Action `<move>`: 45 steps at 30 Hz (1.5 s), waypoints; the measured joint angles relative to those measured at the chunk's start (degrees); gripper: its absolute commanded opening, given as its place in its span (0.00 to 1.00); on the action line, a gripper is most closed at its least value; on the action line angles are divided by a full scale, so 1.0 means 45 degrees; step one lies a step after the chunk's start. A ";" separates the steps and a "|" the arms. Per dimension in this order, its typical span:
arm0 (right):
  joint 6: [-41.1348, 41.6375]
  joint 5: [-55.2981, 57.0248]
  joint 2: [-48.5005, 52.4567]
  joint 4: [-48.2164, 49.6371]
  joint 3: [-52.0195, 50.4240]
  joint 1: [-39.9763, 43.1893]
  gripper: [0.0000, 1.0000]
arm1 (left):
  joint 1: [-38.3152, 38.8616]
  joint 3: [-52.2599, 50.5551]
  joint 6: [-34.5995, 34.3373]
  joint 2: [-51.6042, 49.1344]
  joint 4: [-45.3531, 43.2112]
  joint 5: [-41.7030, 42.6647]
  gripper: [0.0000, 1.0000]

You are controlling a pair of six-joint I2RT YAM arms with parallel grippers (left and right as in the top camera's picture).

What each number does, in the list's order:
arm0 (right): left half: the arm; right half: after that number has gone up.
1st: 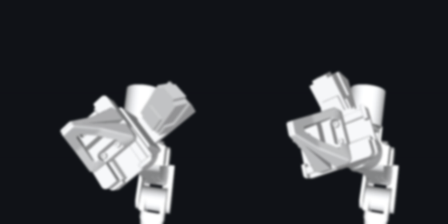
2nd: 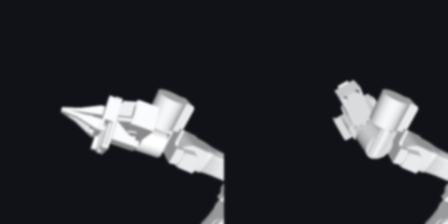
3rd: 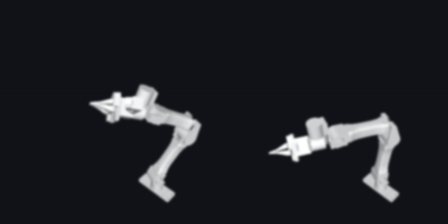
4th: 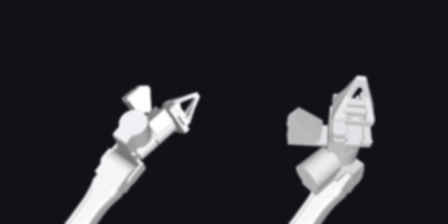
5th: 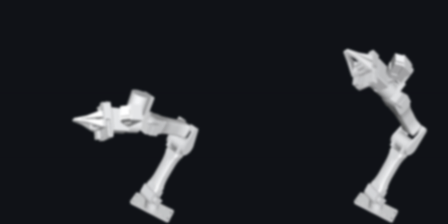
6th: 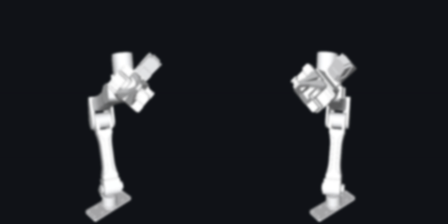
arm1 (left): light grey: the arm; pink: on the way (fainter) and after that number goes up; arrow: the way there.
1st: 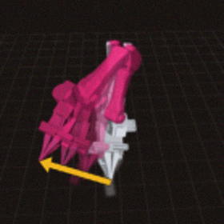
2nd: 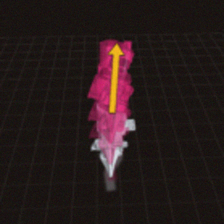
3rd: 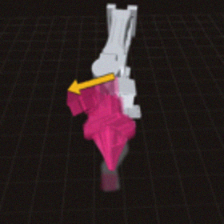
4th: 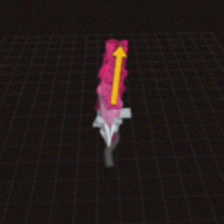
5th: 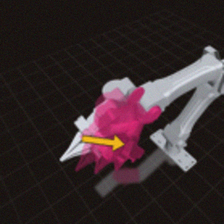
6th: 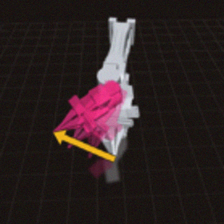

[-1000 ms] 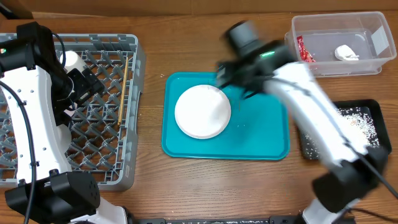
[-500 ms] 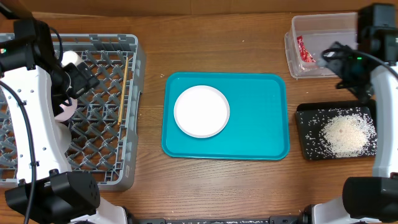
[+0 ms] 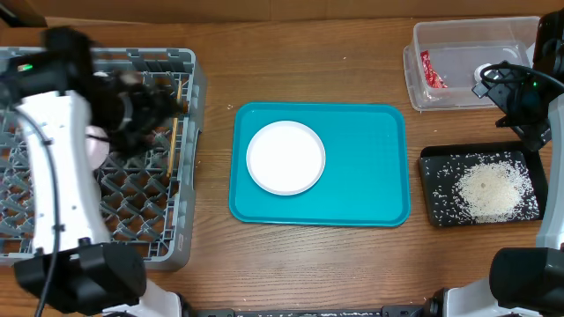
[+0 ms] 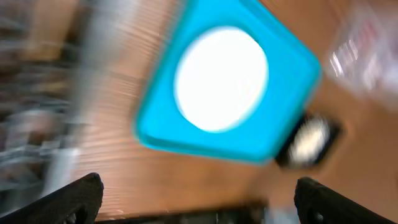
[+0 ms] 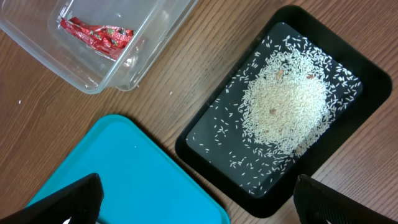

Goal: Sort waste into correct bins and load items into the dishwasher
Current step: 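Reach the left gripper from the rack toward the white plate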

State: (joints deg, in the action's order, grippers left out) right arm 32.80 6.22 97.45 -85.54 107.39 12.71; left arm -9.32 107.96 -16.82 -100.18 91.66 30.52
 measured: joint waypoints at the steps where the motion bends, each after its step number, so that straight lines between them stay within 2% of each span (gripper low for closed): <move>1: 0.0010 0.0000 0.0000 0.0000 0.0000 0.0000 1.00 | 0.0476 -0.0015 0.0165 0.0000 -0.0024 0.0214 0.94; 3: 0.0000 -0.0005 0.0000 0.0000 0.0005 0.0000 1.00 | 0.2098 -0.0049 0.0476 0.0000 -0.0321 0.0355 0.83; 8: 0.0005 -0.0005 0.0000 -0.0005 0.0000 0.0000 1.00 | 0.6455 -0.0083 -0.0063 -0.0029 -0.1933 -0.1914 0.81; 11: 0.0005 0.0000 0.0000 0.0005 0.0000 0.0000 1.00 | 0.8733 -0.0083 -0.0816 -0.0257 -0.2778 -0.3721 0.72; 15: 0.0000 0.0005 0.0000 0.0005 0.0000 0.0000 1.00 | 1.0584 -0.0083 -0.1491 -0.1171 -0.3419 -0.5357 0.64; 18: 0.0000 -0.0005 0.0000 0.0000 0.0000 0.0000 1.00 | 1.1181 -0.0083 -0.2166 -0.2297 -0.3711 -0.6348 0.52; 26: 0.0005 0.0000 0.0000 0.0000 0.0000 0.0000 1.00 | 1.1414 -0.0131 -0.2919 -0.5600 -0.4503 -0.7189 0.51; 32: 0.0005 0.0000 0.0000 0.0000 0.0000 0.0000 1.00 | 1.1414 -0.0131 -0.2968 -0.6980 -0.4847 -0.7033 0.41; 34: 0.0000 0.0000 0.0000 0.0000 0.0000 0.0000 1.00 | 1.1414 -0.0141 -0.2958 -0.7329 -0.4959 -0.6985 0.33; 35: 0.0005 0.0000 0.0000 -0.0005 0.0000 0.0000 1.00 | 1.1414 -0.0141 -0.2977 -0.7378 -0.4964 -0.6985 0.24; 36: 0.0000 0.0005 0.0000 0.0005 0.0000 0.0000 1.00 | 1.1414 -0.0141 -0.2987 -0.7393 -0.4949 -0.6985 0.10; 37: 0.0000 0.0005 0.0000 0.0005 0.0000 0.0000 1.00 | 1.1414 -0.0136 -0.2982 -0.7383 -0.5017 -0.6965 0.04; 41: 0.0005 0.0000 0.0000 -0.0005 0.0000 0.0000 1.00 | 1.1463 0.0063 -0.3055 -0.7363 -0.4770 -0.7038 0.04; 45: 0.0000 0.0000 0.0000 0.0000 0.0000 0.0000 1.00 | 1.1385 0.0821 -0.3050 -0.7412 -0.3211 -0.6883 0.04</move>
State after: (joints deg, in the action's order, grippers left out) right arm 32.80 6.22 97.45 -85.54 107.39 12.71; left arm 41.91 111.66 -30.55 -133.53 77.21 -0.45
